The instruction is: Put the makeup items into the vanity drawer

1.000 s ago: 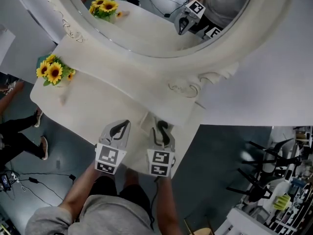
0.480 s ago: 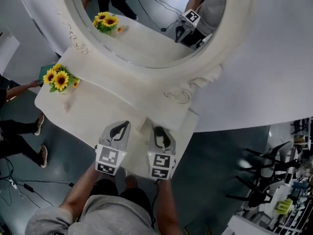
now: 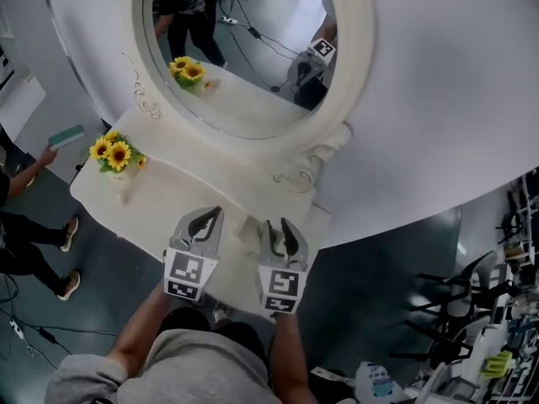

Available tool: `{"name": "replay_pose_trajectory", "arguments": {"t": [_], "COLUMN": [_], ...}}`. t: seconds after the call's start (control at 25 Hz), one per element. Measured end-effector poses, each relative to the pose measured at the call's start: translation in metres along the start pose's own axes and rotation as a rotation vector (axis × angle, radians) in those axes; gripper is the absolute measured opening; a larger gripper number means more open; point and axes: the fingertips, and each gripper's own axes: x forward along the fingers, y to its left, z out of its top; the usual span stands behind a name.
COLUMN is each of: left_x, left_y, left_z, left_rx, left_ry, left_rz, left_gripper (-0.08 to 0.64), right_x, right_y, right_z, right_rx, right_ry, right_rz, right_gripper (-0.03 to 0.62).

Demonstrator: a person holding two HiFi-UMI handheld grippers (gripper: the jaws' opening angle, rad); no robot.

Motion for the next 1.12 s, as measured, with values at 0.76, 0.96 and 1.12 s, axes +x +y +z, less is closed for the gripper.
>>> {"name": "replay_pose_trajectory", "arguments": {"t": [0.76,0.96,1.12], "left_x": [-0.039,-0.042,-0.044], "left_y": [-0.013,-0.012,-0.008], "left_z": [0.027,0.027,0.024], "left_rx": [0.036,0.039,0.035], "left_ry": [-0.075,-0.077,-0.072], "left_rz": [0.019,0.026,0.046], "left_gripper": [0.011,0.011,0.011], "right_x": [-0.050,-0.051,-0.047], "right_y": [0.008,0.013,0.018], "right_z": [0.029,0.030,0.030], "right_rx": [-0.038,-0.045,-0.049], "right_ry": [-0.134,-0.137,-0.137], "right_rz": [-0.034,-0.023,0.003], "right_gripper": [0.006,0.006,0.006]}}
